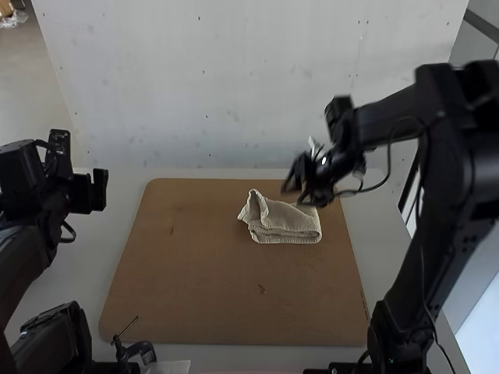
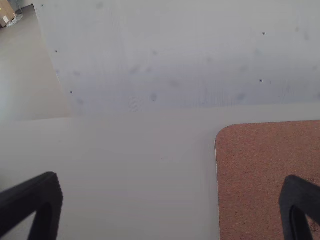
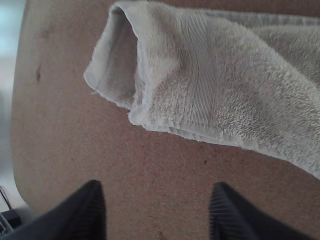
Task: Fold the towel.
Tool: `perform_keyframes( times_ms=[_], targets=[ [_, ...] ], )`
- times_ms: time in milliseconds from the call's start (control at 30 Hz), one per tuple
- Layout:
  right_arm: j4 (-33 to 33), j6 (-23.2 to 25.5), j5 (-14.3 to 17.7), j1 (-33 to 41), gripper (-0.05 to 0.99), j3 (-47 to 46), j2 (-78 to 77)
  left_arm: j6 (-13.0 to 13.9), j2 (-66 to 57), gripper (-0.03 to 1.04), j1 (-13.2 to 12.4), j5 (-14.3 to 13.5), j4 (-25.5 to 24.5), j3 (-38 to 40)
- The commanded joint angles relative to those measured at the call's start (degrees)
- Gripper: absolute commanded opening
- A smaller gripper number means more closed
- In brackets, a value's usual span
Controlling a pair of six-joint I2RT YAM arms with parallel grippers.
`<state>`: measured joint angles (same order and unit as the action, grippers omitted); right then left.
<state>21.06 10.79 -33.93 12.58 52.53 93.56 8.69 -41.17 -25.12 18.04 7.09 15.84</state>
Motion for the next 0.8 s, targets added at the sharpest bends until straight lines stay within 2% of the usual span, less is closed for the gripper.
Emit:
perform_keyframes(
  times_ms=[0,100,267,333,767],
  targets=[
    [-4.4,4.0,0.6,4.3,0.19,0.9,2.0,-0.5,1.1,0.97,-1.0,0.9,0.3,-0.3],
    [-8.0,6.8,0.9,6.8,0.07,2.6,4.8,-0.5,1.3,0.97,-2.1,1.5,0.3,-0.6],
    [-9.5,6.8,0.8,7.4,0.06,4.8,9.3,-0.5,1.3,0.97,-4.8,3.6,0.3,-0.6],
    [-9.7,6.4,0.8,7.1,0.03,4.8,10.2,-0.4,1.3,0.97,-5.6,4.1,0.3,-0.6],
    [-10.7,3.3,-0.2,2.0,0.02,2.8,10.2,-0.4,0.3,0.97,-5.6,4.2,0.4,-1.0]
  ],
)
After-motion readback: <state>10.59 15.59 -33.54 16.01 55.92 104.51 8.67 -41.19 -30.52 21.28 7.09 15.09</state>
